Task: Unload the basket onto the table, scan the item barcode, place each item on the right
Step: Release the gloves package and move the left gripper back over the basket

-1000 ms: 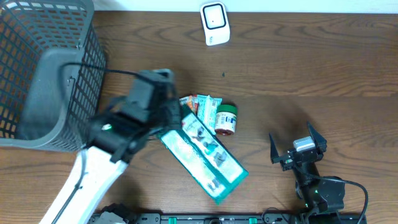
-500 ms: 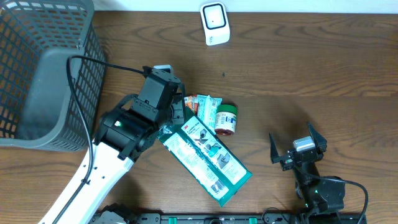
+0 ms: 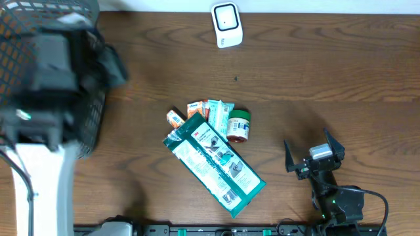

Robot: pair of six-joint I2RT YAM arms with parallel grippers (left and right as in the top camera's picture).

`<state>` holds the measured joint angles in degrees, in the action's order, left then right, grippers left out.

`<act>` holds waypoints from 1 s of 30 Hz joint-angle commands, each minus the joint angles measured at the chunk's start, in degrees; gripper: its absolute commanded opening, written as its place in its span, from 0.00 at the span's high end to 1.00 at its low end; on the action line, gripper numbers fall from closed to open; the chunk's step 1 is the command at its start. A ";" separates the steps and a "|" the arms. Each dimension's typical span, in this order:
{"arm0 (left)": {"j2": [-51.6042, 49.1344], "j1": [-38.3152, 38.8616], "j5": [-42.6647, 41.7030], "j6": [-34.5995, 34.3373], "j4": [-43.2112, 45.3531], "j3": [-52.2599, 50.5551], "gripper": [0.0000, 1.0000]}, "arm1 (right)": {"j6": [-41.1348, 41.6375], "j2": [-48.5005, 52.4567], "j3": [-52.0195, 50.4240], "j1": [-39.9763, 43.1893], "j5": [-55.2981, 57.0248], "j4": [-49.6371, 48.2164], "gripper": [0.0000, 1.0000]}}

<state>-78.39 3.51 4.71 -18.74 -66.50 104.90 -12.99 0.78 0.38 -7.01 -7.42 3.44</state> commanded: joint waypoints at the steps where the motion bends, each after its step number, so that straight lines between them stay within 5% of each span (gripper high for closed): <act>1: -14.12 -10.60 -0.11 3.80 -9.88 22.27 0.35 | 0.72 -0.17 -0.07 -0.92 0.33 0.24 0.01; 5: -27.17 -18.03 -4.70 3.69 -12.33 35.89 0.34 | 0.72 -0.17 -0.07 -0.92 0.33 0.24 0.01; 15: -40.96 -25.20 -6.23 3.50 -10.36 36.70 0.26 | 0.72 -0.17 -0.07 -0.92 0.33 0.24 0.01; 30: -39.69 -33.18 -14.60 3.45 -14.93 36.57 0.18 | 0.72 -0.17 -0.07 -0.92 0.33 0.24 0.01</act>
<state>-120.22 -28.34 -7.62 -15.84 -79.68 140.49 -12.99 0.73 0.38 -7.01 -7.44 3.46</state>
